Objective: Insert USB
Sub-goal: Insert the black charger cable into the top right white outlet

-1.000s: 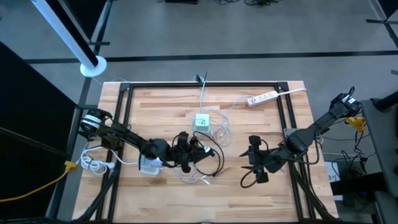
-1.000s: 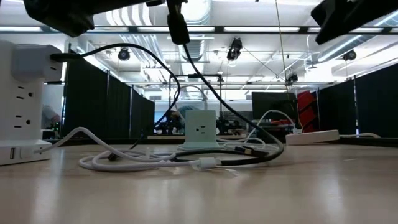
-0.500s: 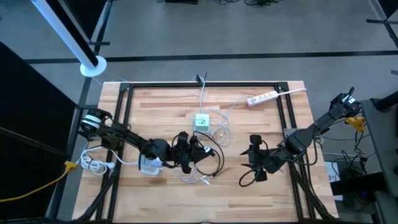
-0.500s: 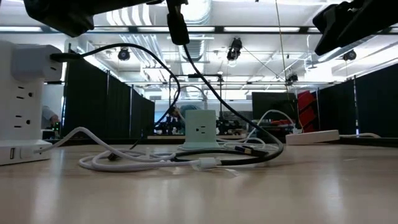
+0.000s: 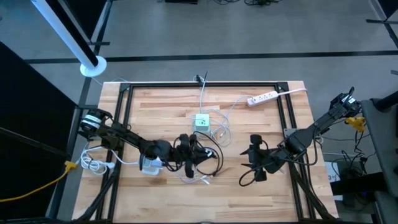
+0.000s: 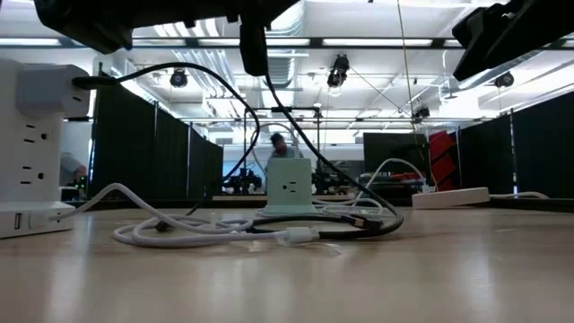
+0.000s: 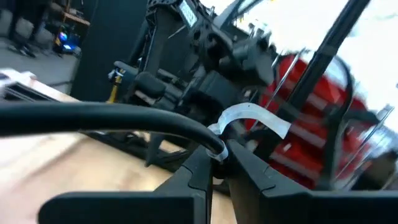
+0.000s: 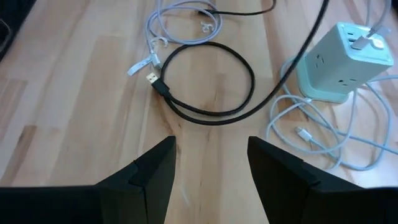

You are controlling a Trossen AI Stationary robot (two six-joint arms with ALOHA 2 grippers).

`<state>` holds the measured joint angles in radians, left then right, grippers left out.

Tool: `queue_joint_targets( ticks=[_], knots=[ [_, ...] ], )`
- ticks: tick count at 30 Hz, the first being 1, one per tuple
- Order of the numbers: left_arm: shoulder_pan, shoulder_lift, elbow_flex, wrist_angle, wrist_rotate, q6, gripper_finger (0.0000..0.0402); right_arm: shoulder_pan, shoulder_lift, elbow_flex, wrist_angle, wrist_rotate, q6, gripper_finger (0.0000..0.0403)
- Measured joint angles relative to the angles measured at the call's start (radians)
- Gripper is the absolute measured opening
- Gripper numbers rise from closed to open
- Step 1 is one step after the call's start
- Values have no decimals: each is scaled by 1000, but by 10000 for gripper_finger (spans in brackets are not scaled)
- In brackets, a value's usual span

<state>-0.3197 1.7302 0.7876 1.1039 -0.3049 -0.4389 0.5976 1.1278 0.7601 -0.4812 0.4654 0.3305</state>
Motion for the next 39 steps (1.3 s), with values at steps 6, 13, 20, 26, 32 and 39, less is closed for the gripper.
queue_joint_targets(
  ticks=[6,13,20,26,32,39],
  knots=[
    [45,-7,0,-12,-29,237,22,-14,0,0,1,183,-13,183],
    [163,-64,50,-298,-60,350,22,-172,0,0,61,246,-104,183],
    [182,-105,294,-936,-189,421,22,-381,0,-1,75,234,-169,183],
    [213,-63,450,-1069,-181,627,22,-498,-4,-2,85,205,-226,183],
    [324,-36,428,-963,266,718,22,-522,-61,-2,98,103,-310,183],
    [401,31,423,-858,376,724,22,-521,-142,-2,130,-108,-427,183]
  ],
)
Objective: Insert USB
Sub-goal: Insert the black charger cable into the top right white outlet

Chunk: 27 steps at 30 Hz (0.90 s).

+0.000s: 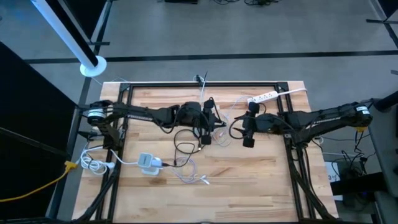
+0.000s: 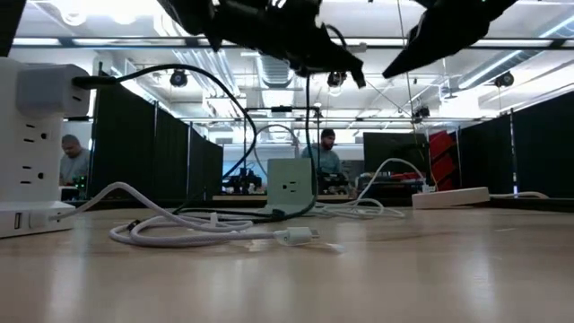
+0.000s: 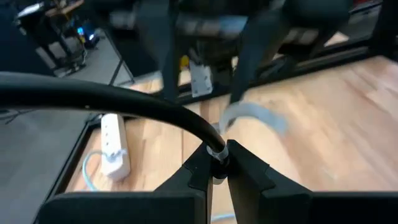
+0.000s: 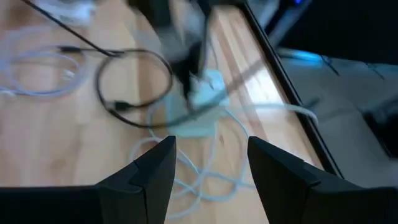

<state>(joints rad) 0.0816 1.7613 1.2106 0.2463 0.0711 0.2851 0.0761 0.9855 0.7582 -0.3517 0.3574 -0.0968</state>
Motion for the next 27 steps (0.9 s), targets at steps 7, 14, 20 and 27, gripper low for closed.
queue_joint_targets(
  ticks=[7,14,20,27],
  knots=[
    [3,56,1,36,59,15,22,-4,-13,-7,35,1,-94,183],
    [4,71,0,55,-62,-16,22,-11,7,-114,175,16,-133,183],
    [13,71,3,73,-241,11,22,-42,-29,-211,226,268,-142,183],
    [42,92,4,189,-76,10,22,-127,-100,-266,284,135,-203,183]
  ],
)
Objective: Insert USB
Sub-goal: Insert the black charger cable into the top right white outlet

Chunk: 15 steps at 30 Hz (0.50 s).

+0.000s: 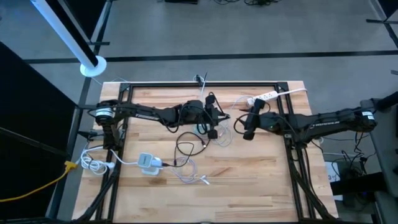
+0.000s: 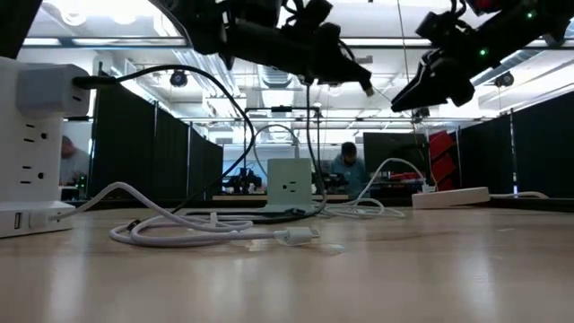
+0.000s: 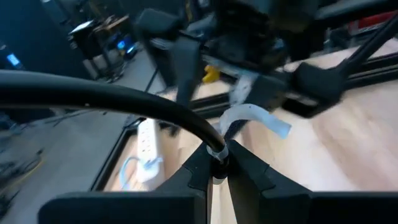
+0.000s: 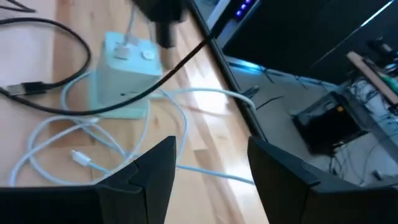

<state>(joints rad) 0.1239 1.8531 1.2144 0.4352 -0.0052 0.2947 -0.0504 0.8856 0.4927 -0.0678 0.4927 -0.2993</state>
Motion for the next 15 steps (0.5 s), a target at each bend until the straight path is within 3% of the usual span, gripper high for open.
queue_joint_targets(
  ticks=[5,12,15],
  knots=[
    [11,51,0,32,8,36,22,-21,-48,0,49,-13,-22,183],
    [11,107,0,60,23,54,22,-20,-72,0,128,-245,5,183],
    [10,110,0,71,26,34,22,-21,-32,3,135,-263,21,183]
  ],
)
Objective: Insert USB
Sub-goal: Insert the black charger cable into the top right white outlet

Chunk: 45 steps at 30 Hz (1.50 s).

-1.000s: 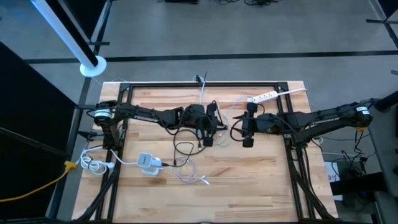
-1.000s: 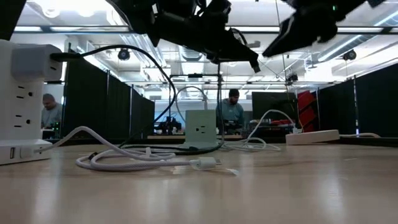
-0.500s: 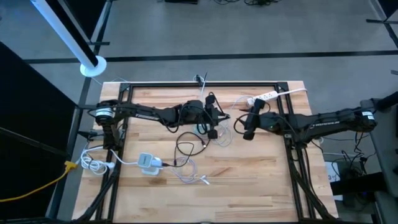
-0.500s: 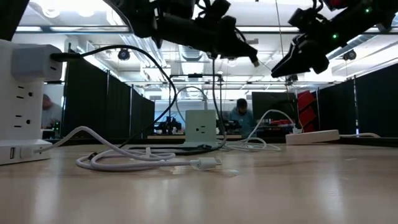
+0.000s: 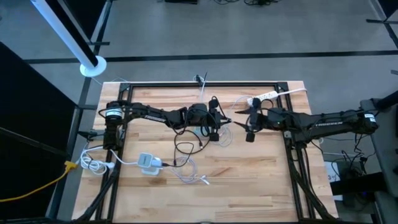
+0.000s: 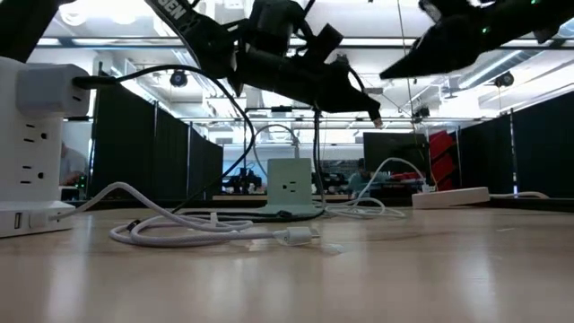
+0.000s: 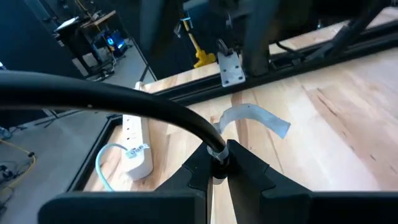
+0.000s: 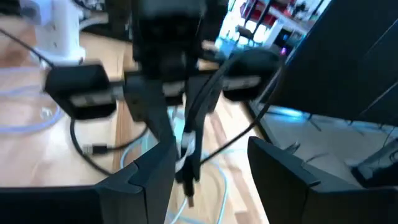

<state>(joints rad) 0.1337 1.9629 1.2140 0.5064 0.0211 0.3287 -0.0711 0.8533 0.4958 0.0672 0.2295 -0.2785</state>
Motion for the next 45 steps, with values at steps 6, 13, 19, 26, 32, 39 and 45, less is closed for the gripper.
queue_joint_targets(
  ticks=[6,13,19,26,32,39,45],
  knots=[
    [0,0,16,0,19,-34,22,0,123,59,-3,-3,7,183],
    [-1,0,17,-9,20,-35,22,1,215,120,-9,-53,9,172],
    [0,0,17,-31,18,-34,22,1,222,121,-15,-55,12,68],
    [-1,0,16,-35,16,-34,22,1,221,123,-26,-50,-20,7],
    [1,0,18,-21,3,-52,22,2,186,123,-34,39,-32,4],
    [-2,-3,16,-90,-12,-102,93,-2,97,122,-48,161,20,3],
    [-2,-13,16,-181,-12,-103,164,-4,64,122,-69,272,56,3]
  ],
)
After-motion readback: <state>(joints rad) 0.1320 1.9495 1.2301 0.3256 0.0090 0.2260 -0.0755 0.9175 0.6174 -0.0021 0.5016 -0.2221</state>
